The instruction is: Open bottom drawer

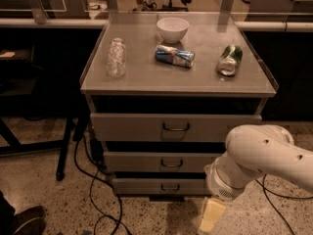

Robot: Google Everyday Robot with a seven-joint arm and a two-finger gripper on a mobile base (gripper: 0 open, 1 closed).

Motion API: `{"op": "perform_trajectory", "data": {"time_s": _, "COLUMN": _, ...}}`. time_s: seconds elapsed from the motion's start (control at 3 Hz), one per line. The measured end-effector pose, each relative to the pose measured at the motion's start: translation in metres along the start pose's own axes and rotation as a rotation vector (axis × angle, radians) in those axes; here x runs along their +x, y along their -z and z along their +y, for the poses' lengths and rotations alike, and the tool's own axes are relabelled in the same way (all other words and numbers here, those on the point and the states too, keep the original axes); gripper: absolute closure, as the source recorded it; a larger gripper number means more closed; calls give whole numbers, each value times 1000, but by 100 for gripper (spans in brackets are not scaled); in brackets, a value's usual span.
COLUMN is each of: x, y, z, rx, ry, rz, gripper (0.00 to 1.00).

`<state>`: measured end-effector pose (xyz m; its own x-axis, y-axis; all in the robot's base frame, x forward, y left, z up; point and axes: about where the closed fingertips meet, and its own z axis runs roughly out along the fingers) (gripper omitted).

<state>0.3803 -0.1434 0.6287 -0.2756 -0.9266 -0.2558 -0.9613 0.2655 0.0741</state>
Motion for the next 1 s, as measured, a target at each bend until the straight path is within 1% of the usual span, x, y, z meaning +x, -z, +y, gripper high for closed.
{"op": "perform_trajectory", "data": {"time_s": 0.33, "x": 0, "y": -4, "z": -1, "rx": -3, "ry": -6, "rz": -4, "gripper": 0}}
{"op": "perform_trajectory", "data": {"time_s": 0.67, "x": 4, "y": -12, "z": 0, "rx": -20, "ry": -6, "rz": -21, "gripper": 0}}
{"op": "perform_trajectory", "data": {"time_s": 1.0, "x": 44, "y": -40, "z": -19, "rx": -27, "ry": -104, "rz": -98, "gripper": 0}}
